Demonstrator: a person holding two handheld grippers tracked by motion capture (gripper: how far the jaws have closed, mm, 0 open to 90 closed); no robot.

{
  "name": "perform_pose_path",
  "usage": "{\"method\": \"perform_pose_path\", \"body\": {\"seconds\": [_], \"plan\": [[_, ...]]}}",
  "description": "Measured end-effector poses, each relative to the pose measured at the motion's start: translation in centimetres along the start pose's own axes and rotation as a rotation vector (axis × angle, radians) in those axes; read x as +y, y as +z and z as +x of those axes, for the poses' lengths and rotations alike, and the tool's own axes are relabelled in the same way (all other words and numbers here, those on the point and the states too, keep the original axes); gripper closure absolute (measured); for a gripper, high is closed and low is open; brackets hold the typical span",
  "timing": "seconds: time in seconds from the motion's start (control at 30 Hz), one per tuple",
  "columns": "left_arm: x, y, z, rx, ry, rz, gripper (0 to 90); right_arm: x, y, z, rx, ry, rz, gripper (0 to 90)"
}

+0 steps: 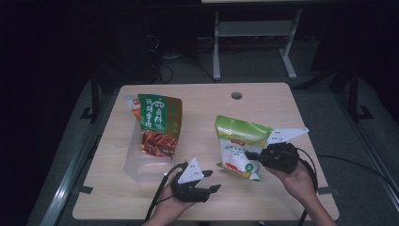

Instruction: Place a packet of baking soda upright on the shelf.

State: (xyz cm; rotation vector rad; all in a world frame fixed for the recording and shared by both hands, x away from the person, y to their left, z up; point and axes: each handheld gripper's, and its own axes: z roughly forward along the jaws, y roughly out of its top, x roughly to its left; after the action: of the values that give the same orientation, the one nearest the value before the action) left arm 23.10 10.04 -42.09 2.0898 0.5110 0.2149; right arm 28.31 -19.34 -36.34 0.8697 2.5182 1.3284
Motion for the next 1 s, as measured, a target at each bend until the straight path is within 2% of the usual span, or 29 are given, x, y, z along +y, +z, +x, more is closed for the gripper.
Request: {"method": "perform_pose_path", "body": {"seconds": [0.37, 0.53, 0.73, 1.0], "plan": [[-1.8, -1.0, -1.7, -0.028, 0.035, 0.023, 41.1, 5.3, 2.5, 1.6, 0.051, -0.072, -0.017, 88.5], [-2.1, -1.1, -2.0, -0.029, 0.049, 0.026, 39.2, 7.8, 3.8, 2.8, 0.088, -0.106, -0.021, 88.5], [-2.5, -1.3, -2.2, -0.035, 0.044, 0.015, 37.2, 10.6, 5.9, 4.5, 0.135, -0.151, -0.037, 88.5], [-2.8, -1.5, -2.5, -0.046, 0.065, 0.009, 37.1, 13.4, 9.0, 6.8, 0.194, -0.193, -0.044, 88.5]]}}
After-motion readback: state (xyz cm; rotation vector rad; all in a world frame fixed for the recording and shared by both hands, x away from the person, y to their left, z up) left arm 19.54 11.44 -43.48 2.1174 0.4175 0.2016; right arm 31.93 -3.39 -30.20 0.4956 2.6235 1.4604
